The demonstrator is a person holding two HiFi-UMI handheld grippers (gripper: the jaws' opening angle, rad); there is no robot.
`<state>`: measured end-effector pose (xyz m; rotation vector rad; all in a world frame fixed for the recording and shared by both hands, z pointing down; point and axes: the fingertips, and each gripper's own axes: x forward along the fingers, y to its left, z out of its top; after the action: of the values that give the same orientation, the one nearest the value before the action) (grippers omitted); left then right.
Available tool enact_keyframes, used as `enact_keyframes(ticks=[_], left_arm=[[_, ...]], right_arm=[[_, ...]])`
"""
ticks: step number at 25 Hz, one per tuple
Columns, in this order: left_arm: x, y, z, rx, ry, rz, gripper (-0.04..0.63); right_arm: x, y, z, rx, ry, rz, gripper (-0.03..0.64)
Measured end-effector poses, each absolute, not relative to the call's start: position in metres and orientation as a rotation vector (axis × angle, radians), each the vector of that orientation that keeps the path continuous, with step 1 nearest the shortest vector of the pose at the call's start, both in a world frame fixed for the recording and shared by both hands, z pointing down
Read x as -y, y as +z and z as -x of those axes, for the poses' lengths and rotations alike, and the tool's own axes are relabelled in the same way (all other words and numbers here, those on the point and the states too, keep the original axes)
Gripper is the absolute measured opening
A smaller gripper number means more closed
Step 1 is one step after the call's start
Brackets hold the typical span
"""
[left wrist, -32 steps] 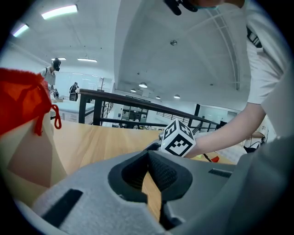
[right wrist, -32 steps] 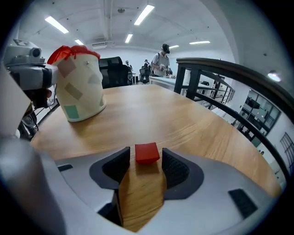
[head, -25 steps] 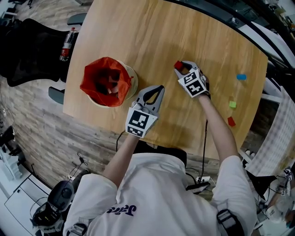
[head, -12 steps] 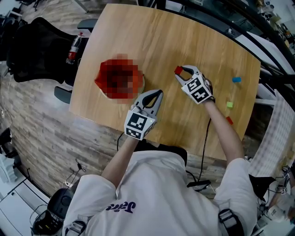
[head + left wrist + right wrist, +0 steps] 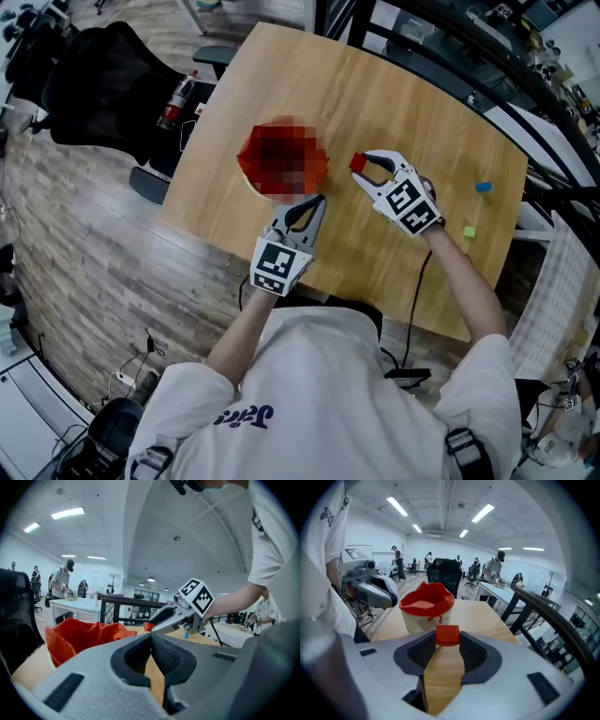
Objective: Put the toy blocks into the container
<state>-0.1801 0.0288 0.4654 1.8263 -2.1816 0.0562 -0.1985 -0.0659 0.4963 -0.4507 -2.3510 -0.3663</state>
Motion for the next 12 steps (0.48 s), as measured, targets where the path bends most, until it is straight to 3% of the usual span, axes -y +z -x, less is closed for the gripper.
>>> enact_keyframes(ticks=[12], left_arm=[[-0.097, 0.458, 0.218, 2.313, -0.01, -1.676, 0.014]], right_arm=[[-0.03, 0.463, 0.244, 2.346, -0.503, 0.683, 0.163]])
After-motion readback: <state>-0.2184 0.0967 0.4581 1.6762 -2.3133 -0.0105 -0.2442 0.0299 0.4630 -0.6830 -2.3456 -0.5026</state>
